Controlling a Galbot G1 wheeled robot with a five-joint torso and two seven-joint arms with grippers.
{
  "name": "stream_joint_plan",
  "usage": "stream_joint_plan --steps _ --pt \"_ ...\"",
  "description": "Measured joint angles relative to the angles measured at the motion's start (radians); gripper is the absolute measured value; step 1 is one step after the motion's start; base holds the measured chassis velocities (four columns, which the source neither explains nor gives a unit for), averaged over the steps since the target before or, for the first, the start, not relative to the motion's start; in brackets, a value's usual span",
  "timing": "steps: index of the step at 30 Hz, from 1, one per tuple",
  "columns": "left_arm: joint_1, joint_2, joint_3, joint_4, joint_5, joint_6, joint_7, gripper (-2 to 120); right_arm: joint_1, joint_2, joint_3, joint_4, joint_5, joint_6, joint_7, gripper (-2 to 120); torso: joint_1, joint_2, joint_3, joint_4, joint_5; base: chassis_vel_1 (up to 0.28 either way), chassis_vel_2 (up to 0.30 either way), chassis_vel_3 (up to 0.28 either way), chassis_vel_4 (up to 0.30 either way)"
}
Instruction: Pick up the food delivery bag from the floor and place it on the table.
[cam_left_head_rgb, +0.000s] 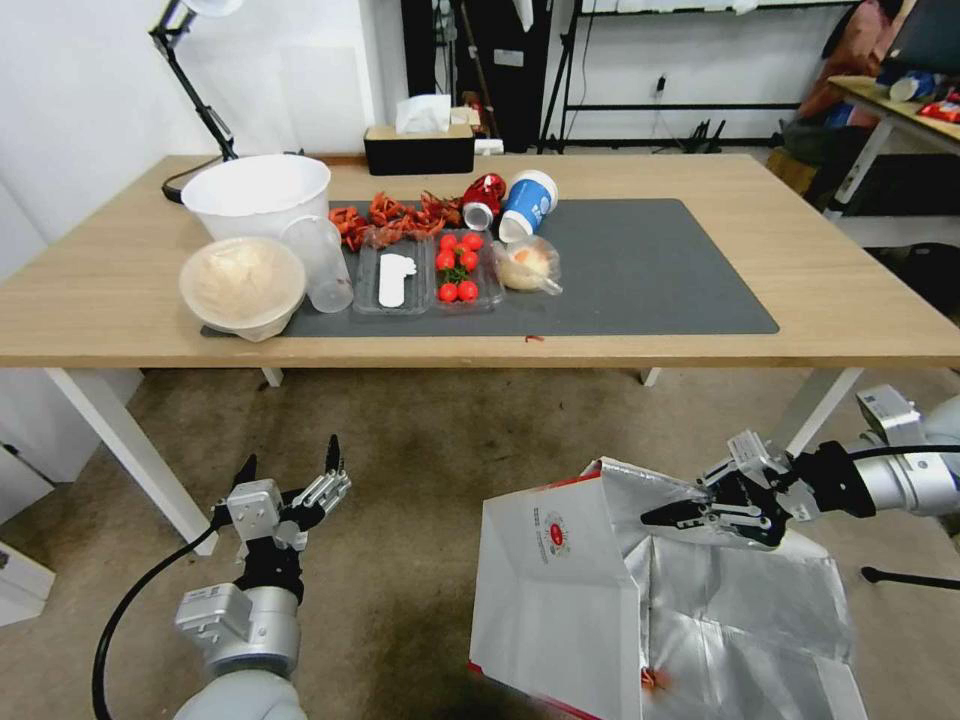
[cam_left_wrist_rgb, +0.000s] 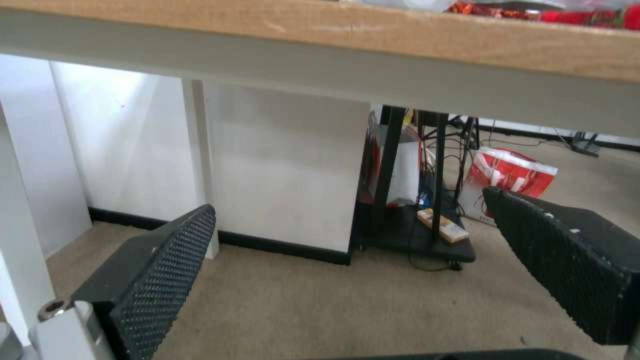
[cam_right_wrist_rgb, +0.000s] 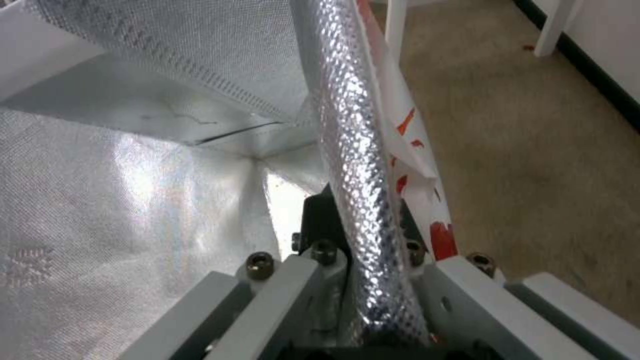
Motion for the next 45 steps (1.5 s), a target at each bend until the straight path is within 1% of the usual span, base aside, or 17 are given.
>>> stream_joint_plan --steps 4,7,8,17,26,29,30,33,38,41,45 --pt "0.001 -0.001 0.000 -0.002 0.000 0.000 0.000 100 0.000 -0.001 0.000 0.001 0.000 0.000 0.000 0 0.004 0.010 0.006 0.0000 -0.0001 0.000 0.000 0.000 0.000" --pt "0.003 -0.003 -0.001 -0.005 0.002 0.000 0.000 100 0.000 -0.001 0.002 0.003 0.001 0.000 -0.001 0 0.012 0.030 0.019 -0.0001 -0.0001 0.000 0.000 0.000 0.000" --pt "0.003 -0.003 -0.001 -0.005 0.002 0.000 0.000 100 0.000 -0.001 0.002 0.003 0.001 0.000 -0.001 0 0.012 0.030 0.019 -0.0001 -0.0001 0.000 0.000 0.000 0.000" --pt "0.005 -0.003 -0.001 -0.008 0.004 -0.001 -0.001 100 -0.002 -0.003 0.004 0.005 0.001 0.000 -0.001 0 0.029 0.073 0.044 -0.0001 0.0000 0.000 0.000 0.000 0.000" --pt "0.005 -0.003 -0.001 -0.008 0.004 -0.001 -0.001 100 -0.001 -0.006 0.004 0.005 0.003 0.000 -0.001 0 0.040 0.100 0.060 0.0000 0.0000 0.000 0.000 0.000 0.000" --pt "0.003 -0.002 -0.001 -0.008 0.003 -0.001 -0.001 100 -0.001 -0.009 0.004 0.005 0.004 0.000 -0.001 0 0.050 0.124 0.074 -0.0001 -0.0001 0.000 0.000 0.000 0.000" --pt "0.003 -0.002 -0.001 -0.008 0.003 -0.001 -0.001 100 -0.001 -0.009 0.004 0.005 0.004 0.000 -0.001 0 0.050 0.124 0.074 -0.0001 -0.0001 0.000 0.000 0.000 0.000" --pt "0.000 0.000 0.000 -0.004 0.002 -0.001 -0.001 100 0.000 -0.010 0.004 0.005 0.005 0.000 -0.001 0 0.058 0.143 0.085 0.0000 0.0000 0.000 0.000 0.000 0.000" --pt "-0.002 0.001 0.000 -0.002 0.002 0.000 -0.001 100 0.000 -0.010 0.004 0.005 0.005 0.000 -0.001 0 0.063 0.157 0.093 -0.0001 0.0000 0.000 0.000 0.000 0.000" --pt "-0.005 0.003 0.000 0.000 0.001 0.000 -0.001 100 0.000 -0.010 0.004 0.003 0.005 0.000 -0.001 0 0.072 0.176 0.104 -0.0001 0.0000 0.000 0.000 0.000 0.000" --pt "-0.006 0.003 0.001 0.002 0.000 0.001 -0.001 100 0.001 -0.010 0.003 0.002 0.005 0.000 0.000 0 0.078 0.189 0.112 0.0000 0.0000 0.000 0.000 0.000 0.000"
